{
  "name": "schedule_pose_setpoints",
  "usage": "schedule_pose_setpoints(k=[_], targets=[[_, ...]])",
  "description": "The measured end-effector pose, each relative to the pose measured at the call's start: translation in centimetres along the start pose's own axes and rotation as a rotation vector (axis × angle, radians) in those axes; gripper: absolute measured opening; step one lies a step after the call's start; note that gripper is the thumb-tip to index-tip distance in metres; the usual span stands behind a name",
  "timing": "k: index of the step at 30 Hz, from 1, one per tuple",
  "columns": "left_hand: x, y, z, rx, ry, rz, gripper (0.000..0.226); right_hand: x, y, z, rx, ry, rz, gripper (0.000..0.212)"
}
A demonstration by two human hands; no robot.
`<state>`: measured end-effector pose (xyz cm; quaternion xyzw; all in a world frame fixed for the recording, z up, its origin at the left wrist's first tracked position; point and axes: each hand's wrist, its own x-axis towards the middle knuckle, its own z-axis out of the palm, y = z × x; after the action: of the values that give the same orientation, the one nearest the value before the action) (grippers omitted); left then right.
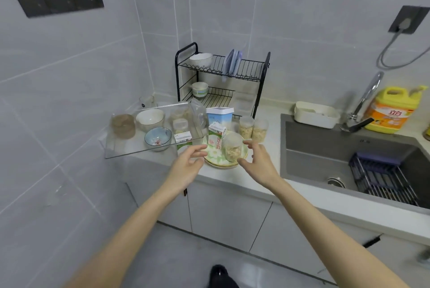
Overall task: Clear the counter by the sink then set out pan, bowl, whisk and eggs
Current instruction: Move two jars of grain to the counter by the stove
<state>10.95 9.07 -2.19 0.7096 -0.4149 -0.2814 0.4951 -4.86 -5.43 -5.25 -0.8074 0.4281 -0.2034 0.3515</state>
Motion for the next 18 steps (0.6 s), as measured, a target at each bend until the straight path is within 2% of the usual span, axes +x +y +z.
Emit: schedule_pose_setpoints(k=[9, 15, 18], targets=[[12.9, -2.5, -0.5, 0.064, -0.071, -0.009, 0.031, 13.6, 3.8, 4.1, -0.148, -0.137, 0.095, 0.071], [18.6, -3.2, 0.4, 0.058, -0.182, -0.005, 0.035, 17.8, 5.5, 4.7, -0.254, -0.294, 0.129, 0.080], [20.6, -3.8, 0.9, 0.040, -0.211, -0.036, 0.038, 18.6, 5.8, 4.2, -0.310, -0.308, 0.120, 0.079]])
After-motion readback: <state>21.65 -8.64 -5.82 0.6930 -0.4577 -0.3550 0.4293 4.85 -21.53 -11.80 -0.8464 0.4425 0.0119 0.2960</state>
